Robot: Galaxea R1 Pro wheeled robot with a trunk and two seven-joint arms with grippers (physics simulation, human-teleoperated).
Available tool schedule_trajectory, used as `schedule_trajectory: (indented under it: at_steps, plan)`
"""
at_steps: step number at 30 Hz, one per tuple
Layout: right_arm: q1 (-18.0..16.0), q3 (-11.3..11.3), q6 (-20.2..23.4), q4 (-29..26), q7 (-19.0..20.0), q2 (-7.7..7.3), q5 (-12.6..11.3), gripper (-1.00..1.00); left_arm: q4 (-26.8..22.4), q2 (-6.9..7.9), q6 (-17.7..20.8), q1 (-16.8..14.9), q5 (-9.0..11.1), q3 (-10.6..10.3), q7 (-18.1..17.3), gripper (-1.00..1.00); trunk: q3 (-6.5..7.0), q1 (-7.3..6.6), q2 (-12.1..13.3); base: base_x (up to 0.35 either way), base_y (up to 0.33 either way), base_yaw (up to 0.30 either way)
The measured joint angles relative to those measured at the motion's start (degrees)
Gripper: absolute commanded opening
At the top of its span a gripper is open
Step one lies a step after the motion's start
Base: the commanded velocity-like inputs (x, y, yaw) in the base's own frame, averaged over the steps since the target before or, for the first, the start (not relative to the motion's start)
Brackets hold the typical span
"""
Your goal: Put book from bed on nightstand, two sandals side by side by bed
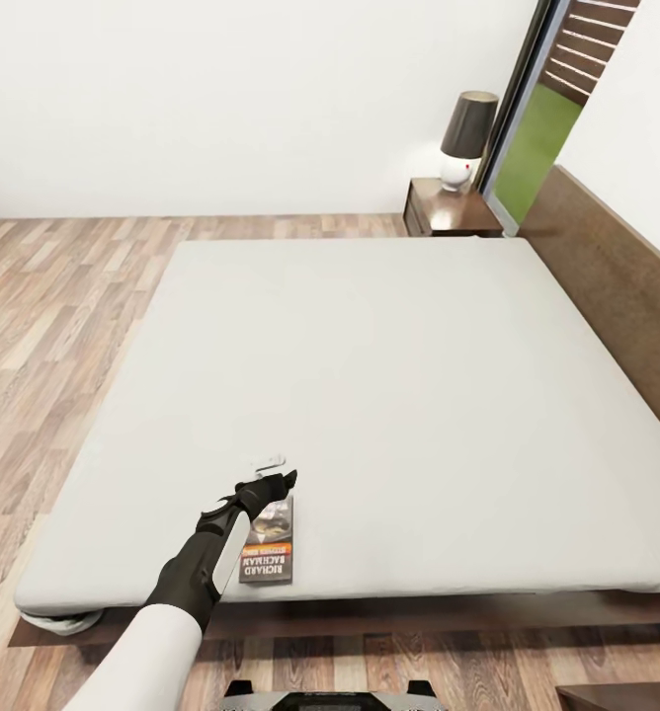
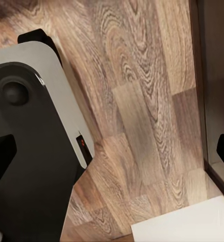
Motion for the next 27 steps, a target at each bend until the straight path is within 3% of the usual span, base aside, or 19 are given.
schedule_trajectory:
  at_steps: [5, 14, 27]
  plan:
    - [0.0, 0.0, 0.0, 0.0, 0.0, 0.0, 0.0, 1.0, 0.0, 0.0, 0.0, 0.0, 0.0, 0.0, 0.0, 1.0, -0.45, 0.0, 0.0, 0.052, 0.0, 0.0]
    - [0.0, 0.0, 0.0, 0.0, 0.0, 0.0, 0.0, 1.0, 0.0, 0.0, 0.0, 0.0, 0.0, 0.0, 0.0, 1.0, -1.25, -0.01, 0.0, 0.23, 0.0, 0.0]
    - [0.0, 0.0, 0.0, 0.0, 0.0, 0.0, 0.0, 1.0, -0.1, 0.0, 0.0, 0.0, 0.0, 0.1, 0.0, 1.0, -2.41, 0.01, 0.0, 0.018, 0.0, 0.0]
